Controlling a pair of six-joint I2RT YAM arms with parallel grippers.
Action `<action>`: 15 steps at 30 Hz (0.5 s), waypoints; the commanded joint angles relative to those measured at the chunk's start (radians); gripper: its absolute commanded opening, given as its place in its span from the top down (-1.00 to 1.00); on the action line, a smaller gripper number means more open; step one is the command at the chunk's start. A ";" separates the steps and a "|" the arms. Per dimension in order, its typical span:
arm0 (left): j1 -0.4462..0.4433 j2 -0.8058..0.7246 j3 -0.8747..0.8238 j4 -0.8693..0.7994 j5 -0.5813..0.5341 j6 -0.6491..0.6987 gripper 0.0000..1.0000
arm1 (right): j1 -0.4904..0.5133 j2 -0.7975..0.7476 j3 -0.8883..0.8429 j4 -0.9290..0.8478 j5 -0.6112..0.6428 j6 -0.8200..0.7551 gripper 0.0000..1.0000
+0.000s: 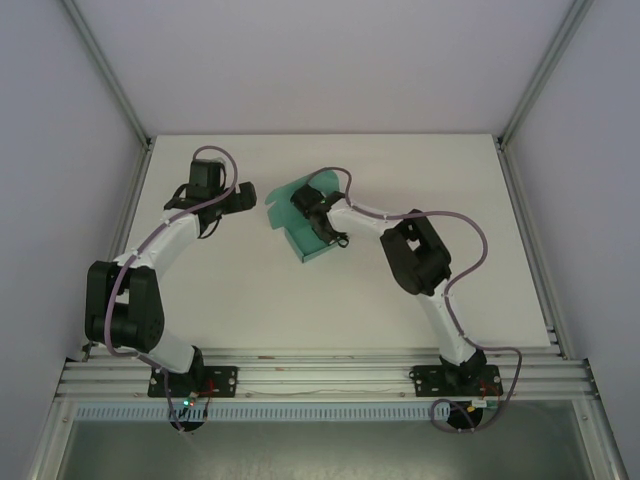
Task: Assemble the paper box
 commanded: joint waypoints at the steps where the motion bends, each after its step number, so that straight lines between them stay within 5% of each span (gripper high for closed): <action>1: 0.000 -0.035 -0.018 -0.003 -0.009 0.011 -1.00 | -0.023 0.037 -0.046 -0.092 -0.073 0.014 0.86; 9: -0.002 -0.056 -0.024 -0.013 -0.029 0.003 -1.00 | -0.048 0.075 -0.003 -0.250 0.042 0.277 1.00; 15: -0.002 -0.047 -0.014 -0.007 -0.009 0.001 -1.00 | -0.024 0.037 -0.087 -0.240 -0.019 0.467 1.00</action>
